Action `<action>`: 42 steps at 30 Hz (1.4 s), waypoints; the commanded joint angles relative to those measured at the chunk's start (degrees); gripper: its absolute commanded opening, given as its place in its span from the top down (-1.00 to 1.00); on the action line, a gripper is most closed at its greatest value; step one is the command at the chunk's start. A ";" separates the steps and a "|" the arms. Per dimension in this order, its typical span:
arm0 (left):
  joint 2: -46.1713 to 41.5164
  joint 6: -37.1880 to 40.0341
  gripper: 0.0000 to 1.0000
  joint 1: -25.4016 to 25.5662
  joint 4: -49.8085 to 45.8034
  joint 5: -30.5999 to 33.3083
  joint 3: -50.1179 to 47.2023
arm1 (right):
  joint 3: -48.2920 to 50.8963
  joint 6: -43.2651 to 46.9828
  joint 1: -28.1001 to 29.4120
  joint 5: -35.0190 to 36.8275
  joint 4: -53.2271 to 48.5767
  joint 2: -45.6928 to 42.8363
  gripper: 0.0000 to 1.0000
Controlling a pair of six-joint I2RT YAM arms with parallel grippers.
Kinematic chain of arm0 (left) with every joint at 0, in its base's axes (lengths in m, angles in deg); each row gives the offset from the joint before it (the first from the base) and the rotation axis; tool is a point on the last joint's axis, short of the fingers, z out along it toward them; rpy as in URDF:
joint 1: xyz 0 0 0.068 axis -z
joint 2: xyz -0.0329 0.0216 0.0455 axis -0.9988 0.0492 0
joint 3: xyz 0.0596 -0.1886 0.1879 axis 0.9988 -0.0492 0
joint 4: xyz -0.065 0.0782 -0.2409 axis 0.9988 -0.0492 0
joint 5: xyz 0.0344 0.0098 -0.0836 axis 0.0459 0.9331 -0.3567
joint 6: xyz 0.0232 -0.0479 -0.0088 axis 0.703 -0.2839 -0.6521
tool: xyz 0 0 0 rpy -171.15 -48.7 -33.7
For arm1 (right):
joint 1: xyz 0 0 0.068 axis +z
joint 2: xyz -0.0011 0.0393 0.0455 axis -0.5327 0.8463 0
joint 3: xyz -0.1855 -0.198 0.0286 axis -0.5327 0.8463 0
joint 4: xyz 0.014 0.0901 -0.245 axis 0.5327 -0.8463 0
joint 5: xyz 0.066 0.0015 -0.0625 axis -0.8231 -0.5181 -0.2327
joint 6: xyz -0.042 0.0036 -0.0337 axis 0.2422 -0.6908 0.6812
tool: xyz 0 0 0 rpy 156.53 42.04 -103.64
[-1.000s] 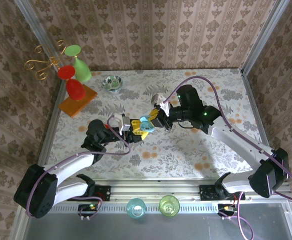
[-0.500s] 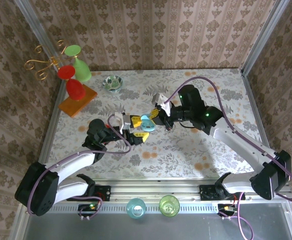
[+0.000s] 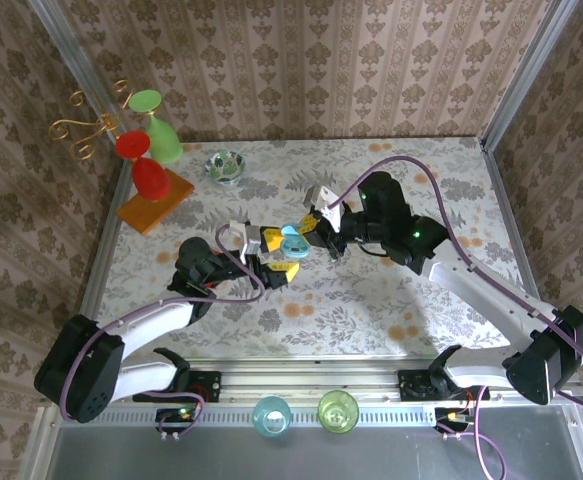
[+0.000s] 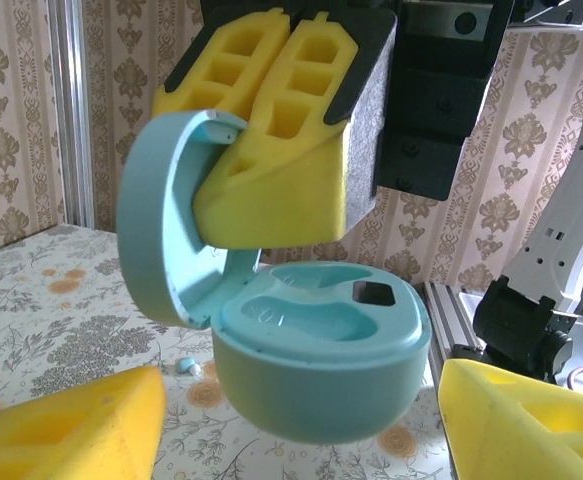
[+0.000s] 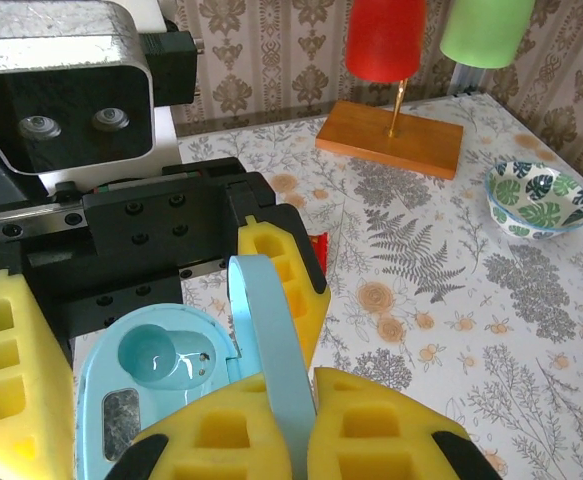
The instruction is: Insert wireless bluetooth earbuds into charging case
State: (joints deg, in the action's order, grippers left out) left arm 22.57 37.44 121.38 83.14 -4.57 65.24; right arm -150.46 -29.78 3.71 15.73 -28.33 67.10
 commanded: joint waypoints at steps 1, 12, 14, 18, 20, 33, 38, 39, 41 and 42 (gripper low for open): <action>0.47 -2.50 -0.42 0.08 3.40 0.22 1.81 | 0.80 0.43 0.49 2.02 1.32 -0.73 1.00; 1.27 -3.67 -0.25 0.08 4.47 0.38 2.16 | 0.67 1.10 0.82 2.33 0.96 -0.46 1.00; 1.23 -3.46 -0.26 0.08 4.55 0.51 2.08 | 0.54 1.45 0.89 2.20 0.55 -0.29 1.00; 1.23 -3.35 -0.27 0.08 4.59 0.57 2.07 | 0.40 1.51 0.93 2.31 0.50 -0.24 1.00; 1.31 -3.43 -0.22 0.04 4.54 0.35 2.04 | 0.45 1.53 1.01 2.47 0.50 -0.29 1.00; 1.23 -3.17 -0.23 0.08 4.80 0.56 1.81 | 0.27 2.02 1.17 2.21 -0.27 -0.04 1.00; 1.23 -2.83 -0.14 0.08 4.89 0.39 1.81 | 0.19 2.27 1.19 2.03 -0.62 0.17 1.00; 1.31 -2.80 -0.12 0.08 4.89 0.46 1.81 | 0.17 2.28 1.28 2.03 -0.71 0.27 1.00; 1.27 -2.79 -0.11 0.08 4.89 0.24 1.81 | 0.10 2.35 1.36 2.01 -0.81 0.32 1.00; 1.38 -2.79 -0.10 0.08 4.97 0.22 1.81 | 0.07 2.37 1.37 2.05 -0.81 0.25 1.00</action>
State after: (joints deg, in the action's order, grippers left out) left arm 23.57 34.71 121.38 85.74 -4.03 65.65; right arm -150.20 -28.25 4.46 17.57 -28.51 67.15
